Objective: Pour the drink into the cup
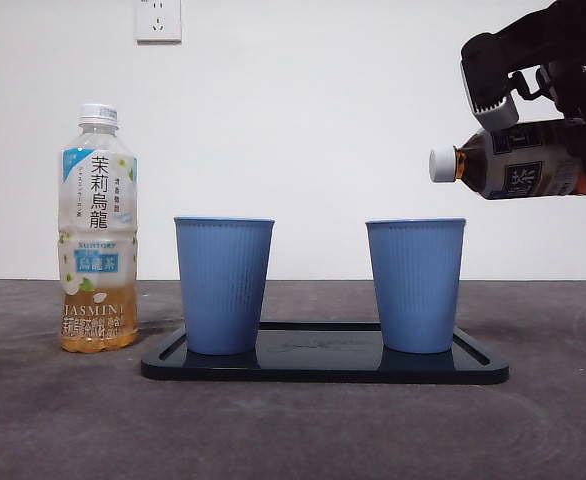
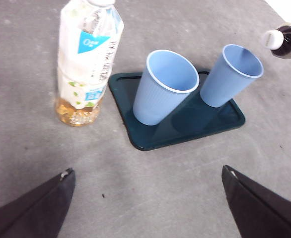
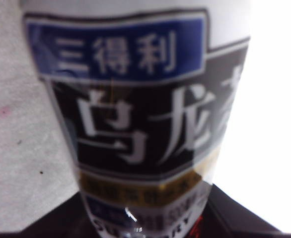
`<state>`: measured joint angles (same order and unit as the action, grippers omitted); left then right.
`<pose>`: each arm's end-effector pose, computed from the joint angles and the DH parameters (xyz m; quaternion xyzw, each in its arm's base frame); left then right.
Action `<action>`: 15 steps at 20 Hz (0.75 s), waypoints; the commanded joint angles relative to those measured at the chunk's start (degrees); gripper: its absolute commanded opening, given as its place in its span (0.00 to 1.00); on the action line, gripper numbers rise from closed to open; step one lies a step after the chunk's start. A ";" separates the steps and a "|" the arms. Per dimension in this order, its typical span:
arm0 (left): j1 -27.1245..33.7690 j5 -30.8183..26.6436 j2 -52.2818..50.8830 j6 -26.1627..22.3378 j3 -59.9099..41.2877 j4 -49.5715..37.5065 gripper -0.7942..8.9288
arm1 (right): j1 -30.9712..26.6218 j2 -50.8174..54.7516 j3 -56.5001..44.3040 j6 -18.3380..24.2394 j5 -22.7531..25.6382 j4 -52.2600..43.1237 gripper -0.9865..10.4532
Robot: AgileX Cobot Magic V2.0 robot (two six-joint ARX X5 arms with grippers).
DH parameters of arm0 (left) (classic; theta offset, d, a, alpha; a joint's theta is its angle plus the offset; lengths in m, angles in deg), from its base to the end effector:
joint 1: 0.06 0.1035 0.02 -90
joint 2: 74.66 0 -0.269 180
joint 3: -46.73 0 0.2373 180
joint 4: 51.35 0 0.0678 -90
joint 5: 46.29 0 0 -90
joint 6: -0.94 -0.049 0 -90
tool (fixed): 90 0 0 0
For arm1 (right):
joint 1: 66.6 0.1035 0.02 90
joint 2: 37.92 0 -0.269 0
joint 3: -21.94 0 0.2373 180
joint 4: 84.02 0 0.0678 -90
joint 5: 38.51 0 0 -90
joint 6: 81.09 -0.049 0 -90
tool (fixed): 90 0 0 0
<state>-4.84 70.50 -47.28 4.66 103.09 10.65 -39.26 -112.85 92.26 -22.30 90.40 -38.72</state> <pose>0.0801 -0.0289 0.2814 -0.0842 0.2873 -0.2516 0.9204 0.2405 0.0897 0.2631 -0.6436 0.3527 0.0938 0.6727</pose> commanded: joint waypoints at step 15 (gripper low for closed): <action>-0.24 -0.02 0.24 -0.76 1.03 -0.68 0.57 | -0.15 2.43 2.49 -16.41 -5.66 -1.86 0.18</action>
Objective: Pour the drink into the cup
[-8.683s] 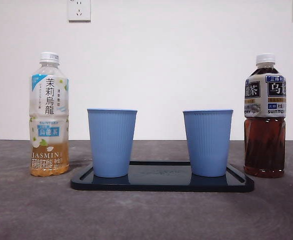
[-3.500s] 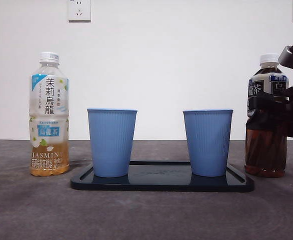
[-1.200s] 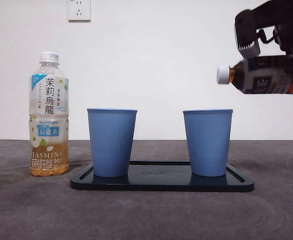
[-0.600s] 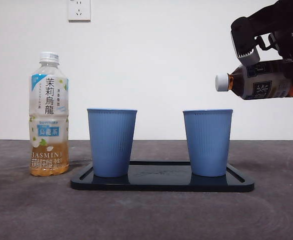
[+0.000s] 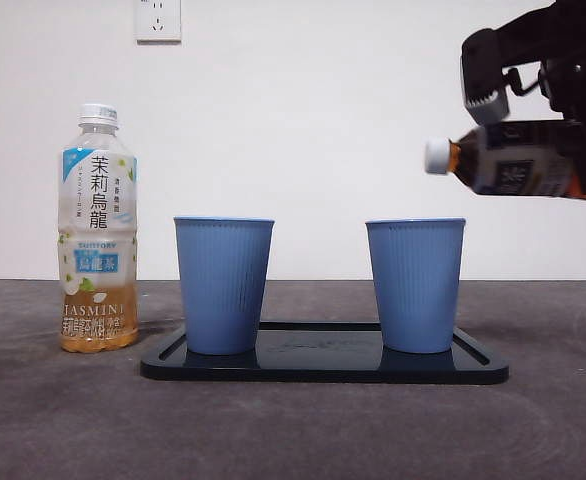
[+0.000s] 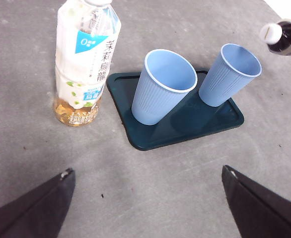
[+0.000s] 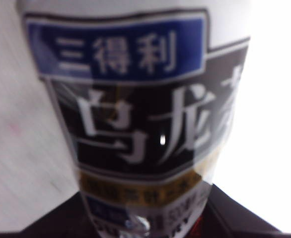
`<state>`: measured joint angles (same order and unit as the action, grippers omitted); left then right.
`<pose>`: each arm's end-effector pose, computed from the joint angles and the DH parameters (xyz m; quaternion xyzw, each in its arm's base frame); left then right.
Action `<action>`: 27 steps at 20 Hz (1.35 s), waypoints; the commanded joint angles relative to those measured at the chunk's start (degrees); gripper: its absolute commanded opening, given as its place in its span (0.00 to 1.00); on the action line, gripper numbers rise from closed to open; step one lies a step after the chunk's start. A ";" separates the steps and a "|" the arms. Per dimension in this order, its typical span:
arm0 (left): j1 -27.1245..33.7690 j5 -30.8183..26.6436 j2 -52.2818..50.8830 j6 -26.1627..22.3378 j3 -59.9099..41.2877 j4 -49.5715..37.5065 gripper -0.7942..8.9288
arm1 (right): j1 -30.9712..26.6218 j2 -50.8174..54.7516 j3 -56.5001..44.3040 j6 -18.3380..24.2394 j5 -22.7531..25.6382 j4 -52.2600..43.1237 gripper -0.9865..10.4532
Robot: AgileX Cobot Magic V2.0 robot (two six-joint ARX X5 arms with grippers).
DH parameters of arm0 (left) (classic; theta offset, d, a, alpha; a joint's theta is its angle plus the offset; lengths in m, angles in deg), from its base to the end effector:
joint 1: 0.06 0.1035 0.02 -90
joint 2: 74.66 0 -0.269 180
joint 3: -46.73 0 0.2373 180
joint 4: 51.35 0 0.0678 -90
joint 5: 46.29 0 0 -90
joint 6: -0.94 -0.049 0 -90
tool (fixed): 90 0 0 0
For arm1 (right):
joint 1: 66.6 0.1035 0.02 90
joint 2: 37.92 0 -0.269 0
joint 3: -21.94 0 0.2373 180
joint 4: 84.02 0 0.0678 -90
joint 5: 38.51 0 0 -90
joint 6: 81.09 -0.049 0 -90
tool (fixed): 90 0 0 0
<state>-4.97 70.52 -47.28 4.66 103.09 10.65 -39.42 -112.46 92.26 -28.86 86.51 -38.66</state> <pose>0.0800 -0.0291 0.2814 -0.0839 0.2874 -0.2528 0.9200 0.2396 0.0914 0.2631 -0.5931 0.3497 0.1023 0.7179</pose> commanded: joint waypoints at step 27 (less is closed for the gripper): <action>-0.09 -0.28 0.24 -0.74 1.03 -3.28 0.57 | -17.64 -2.29 -23.78 -56.04 -42.56 -62.97 0.14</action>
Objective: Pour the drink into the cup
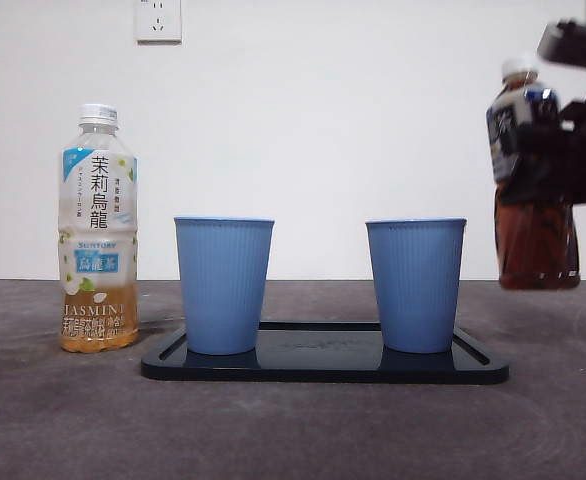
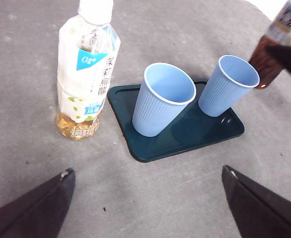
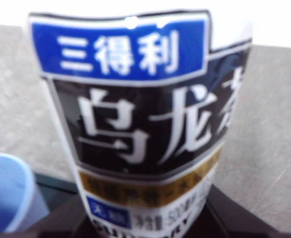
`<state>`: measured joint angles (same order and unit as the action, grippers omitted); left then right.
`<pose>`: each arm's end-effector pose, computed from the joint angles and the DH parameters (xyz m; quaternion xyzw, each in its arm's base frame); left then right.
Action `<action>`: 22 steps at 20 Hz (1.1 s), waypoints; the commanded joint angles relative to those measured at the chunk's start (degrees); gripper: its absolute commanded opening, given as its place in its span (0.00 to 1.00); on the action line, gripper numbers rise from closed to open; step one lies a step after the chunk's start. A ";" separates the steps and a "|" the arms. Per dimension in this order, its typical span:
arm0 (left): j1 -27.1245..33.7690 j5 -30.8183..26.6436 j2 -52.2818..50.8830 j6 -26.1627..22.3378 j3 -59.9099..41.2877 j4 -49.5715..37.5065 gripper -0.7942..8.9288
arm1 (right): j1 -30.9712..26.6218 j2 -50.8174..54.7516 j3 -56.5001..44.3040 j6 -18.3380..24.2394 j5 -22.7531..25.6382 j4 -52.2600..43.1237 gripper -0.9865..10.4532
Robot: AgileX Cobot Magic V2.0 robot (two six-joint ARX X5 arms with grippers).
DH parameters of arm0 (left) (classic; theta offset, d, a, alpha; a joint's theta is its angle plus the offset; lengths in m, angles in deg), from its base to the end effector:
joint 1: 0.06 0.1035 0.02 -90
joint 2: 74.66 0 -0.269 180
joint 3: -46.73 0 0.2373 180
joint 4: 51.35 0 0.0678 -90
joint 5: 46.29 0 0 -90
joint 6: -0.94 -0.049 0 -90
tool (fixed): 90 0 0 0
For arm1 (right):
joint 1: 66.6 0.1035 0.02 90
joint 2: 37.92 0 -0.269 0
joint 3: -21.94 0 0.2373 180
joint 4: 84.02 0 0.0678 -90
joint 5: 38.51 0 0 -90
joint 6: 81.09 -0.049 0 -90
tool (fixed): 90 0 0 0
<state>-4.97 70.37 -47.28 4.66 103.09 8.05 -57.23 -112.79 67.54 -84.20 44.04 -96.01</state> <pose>0.0828 -0.0292 0.2857 -0.0796 0.2660 -0.2540 0.9265 0.2633 0.0499 0.2126 0.0240 0.1541 0.1405 0.9777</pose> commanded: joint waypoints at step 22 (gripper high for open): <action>-0.09 -0.15 0.24 -1.79 1.03 -1.03 0.57 | 0.20 -12.72 0.94 1.64 0.85 -11.08 0.36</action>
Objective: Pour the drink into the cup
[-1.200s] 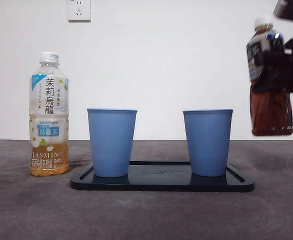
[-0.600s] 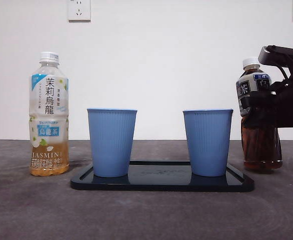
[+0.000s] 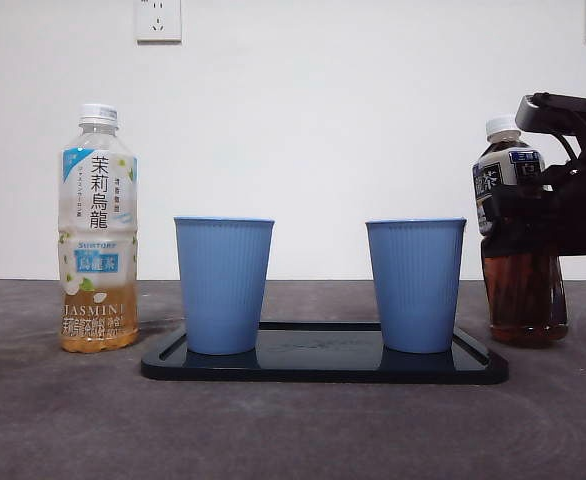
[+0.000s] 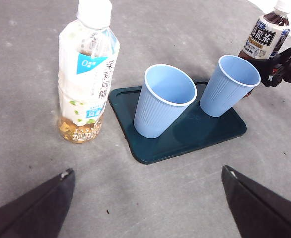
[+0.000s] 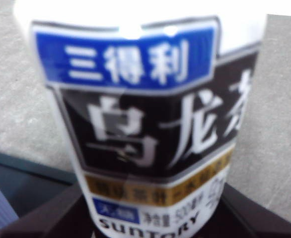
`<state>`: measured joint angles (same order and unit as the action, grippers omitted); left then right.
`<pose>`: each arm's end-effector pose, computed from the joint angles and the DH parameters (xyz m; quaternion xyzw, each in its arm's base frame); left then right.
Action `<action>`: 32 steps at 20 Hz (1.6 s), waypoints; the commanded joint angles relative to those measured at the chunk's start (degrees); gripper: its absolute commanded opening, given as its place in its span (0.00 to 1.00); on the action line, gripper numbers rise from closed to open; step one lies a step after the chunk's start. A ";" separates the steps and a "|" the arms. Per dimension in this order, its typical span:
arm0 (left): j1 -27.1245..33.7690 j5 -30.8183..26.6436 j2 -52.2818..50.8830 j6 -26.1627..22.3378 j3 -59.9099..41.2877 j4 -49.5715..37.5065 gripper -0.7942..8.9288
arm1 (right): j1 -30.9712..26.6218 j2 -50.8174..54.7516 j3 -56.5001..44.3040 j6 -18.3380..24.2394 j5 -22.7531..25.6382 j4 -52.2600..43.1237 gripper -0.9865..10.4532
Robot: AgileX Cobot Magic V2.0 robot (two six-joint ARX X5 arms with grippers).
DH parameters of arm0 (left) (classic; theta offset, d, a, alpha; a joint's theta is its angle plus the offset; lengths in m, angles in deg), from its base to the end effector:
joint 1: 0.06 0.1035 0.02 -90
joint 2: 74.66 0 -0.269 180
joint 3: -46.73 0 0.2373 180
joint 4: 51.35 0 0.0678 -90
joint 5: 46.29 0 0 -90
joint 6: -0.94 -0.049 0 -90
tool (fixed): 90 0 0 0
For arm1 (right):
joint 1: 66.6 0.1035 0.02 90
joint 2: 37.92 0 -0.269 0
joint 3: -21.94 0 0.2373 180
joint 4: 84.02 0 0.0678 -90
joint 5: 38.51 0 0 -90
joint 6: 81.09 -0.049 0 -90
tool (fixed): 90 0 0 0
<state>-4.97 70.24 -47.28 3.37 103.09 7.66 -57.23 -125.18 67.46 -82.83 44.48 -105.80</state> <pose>0.0832 -0.0291 0.2863 -0.0683 0.2600 -0.2562 0.9285 0.2888 0.0537 0.1745 0.0112 0.1754 0.1377 0.9748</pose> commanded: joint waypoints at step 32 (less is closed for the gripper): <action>-2.54 -5.14 3.34 4.90 -13.44 -21.90 0.73 | 4.26 40.74 1.01 -8.48 3.72 49.66 0.51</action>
<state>-7.44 65.01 -44.26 7.20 89.50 -13.61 -53.12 -84.37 67.65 -89.25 48.24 -55.71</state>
